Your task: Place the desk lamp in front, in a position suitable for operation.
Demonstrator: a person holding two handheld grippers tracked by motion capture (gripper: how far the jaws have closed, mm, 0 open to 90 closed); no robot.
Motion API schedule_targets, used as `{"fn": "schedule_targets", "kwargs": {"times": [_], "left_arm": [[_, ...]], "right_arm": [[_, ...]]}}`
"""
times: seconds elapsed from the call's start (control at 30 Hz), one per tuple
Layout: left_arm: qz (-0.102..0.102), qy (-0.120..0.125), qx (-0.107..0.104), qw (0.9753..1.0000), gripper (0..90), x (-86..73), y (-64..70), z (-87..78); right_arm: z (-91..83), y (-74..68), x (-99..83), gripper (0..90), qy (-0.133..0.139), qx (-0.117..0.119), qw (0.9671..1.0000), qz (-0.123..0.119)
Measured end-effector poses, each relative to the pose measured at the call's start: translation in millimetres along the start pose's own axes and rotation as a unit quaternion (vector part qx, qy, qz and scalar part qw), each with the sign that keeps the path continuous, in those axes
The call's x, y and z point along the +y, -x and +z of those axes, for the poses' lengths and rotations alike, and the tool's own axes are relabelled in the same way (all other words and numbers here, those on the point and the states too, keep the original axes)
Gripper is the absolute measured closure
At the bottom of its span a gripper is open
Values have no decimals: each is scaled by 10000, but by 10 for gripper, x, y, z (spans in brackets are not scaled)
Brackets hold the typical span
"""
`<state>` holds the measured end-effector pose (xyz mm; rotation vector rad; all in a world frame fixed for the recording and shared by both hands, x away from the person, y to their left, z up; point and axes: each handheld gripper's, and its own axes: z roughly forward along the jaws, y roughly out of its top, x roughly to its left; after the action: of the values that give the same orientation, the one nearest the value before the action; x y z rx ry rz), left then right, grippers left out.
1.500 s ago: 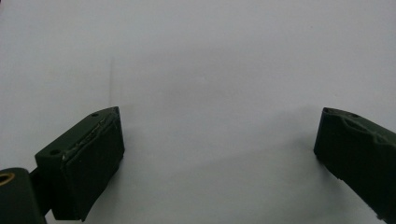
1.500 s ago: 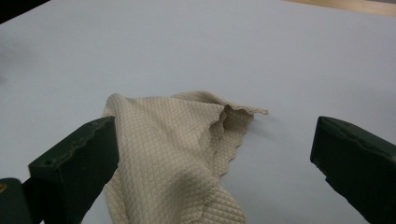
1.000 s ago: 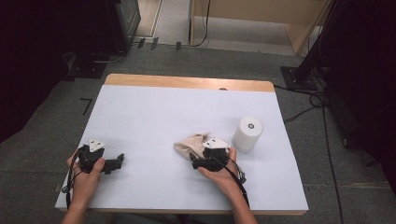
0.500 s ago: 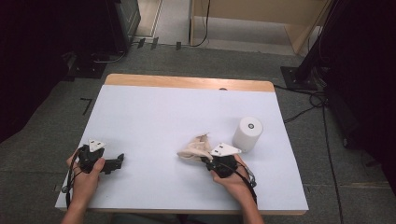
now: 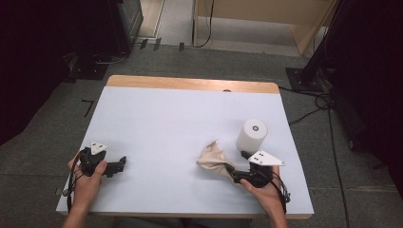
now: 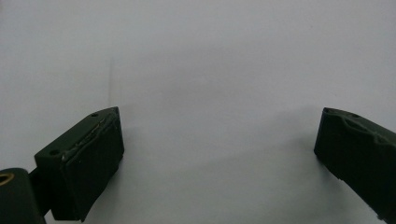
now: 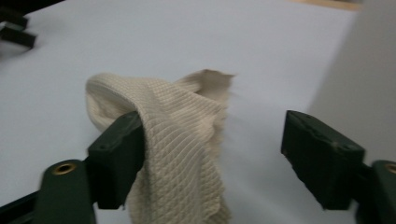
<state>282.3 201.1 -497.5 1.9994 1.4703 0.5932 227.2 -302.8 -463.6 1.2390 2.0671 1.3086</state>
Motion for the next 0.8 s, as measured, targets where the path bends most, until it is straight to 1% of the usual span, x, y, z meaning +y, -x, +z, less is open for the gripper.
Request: {"fn": "schedule_targets", "kwargs": {"times": [0.03, 0.07, 0.13, 0.17, 0.2, 0.23, 0.27, 0.3, 0.33, 0.37, 0.4, 0.43, 0.47, 0.53, 0.6, 0.67, 0.7, 0.73, 0.8], "left_arm": [[0, 0, 0, 10000, 13, 0, 0, 0], [-1, 1, 1, 10000, 13, 0, 0, 0], [-1, 1, 0, 10000, 13, 0, 0, 0], [-1, 1, 0, 10000, 14, 0, 0, 0], [2, 3, 3, 10000, 13, 0, 0, 0], [2, 3, 3, 10000, 13, 0, 0, 0], [1, 4, 2, 10000, 13, 0, 0, 0], [-1, 4, 3, 10000, 13, 0, 0, 1], [-1, 4, 3, 10000, 14, 0, 0, 1], [2, 2, 3, 10000, 14, 0, 0, 0], [0, 6, 2, 10000, 13, -1, 0, 1], [0, 6, 2, 10000, 13, -1, 0, 1], [0, 5, 1, 10000, 13, -1, 0, 1], [0, 5, 2, 10000, 13, -1, 0, 1], [1, 5, 3, 10000, 13, -1, 0, 1], [0, 4, 2, 10000, 13, -1, 0, 1], [0, 5, 3, 10000, 13, -1, 0, 1], [1, 4, 3, 10000, 13, -1, 0, 1], [0, 7, 3, 10000, 13, -1, 0, 1]], "right_arm": [[0, 0, 0, 176, 0, 0, 10000, 0], [-47, 64, 15, 136, 105, -264, 9995, 141], [-85, 114, 37, 128, 207, -483, 9983, 248], [-85, 114, 37, 128, 207, -483, 9983, 248], [-116, 162, 66, 105, 294, -697, 9965, 360], [-116, 162, 66, 105, 294, -697, 9965, 360], [-125, 188, 81, 93, 326, -788, 9954, 430], [-111, 240, 112, 59, 298, -1123, 9915, 586], [-111, 240, 112, 59, 298, -1123, 9915, 586], [-61, 309, 139, 8, 166, -1435, 9874, 642], [-33, 342, 152, 0, 134, -1517, 9858, 711], [-33, 342, 152, 0, 134, -1517, 9858, 711], [14, 389, 183, 0, 143, -1610, 9832, 846], [70, 419, 224, 0, 148, -1670, 9818, 893], [124, 448, 264, 0, 134, -1778, 9799, 890], [148, 465, 282, 0, 142, -1806, 9794, 888], [197, 501, 308, 0, 161, -1877, 9778, 916], [197, 501, 308, 0, 161, -1877, 9778, 916], [278, 548, 323, 0, 127, -1827, 9781, 993]]}}
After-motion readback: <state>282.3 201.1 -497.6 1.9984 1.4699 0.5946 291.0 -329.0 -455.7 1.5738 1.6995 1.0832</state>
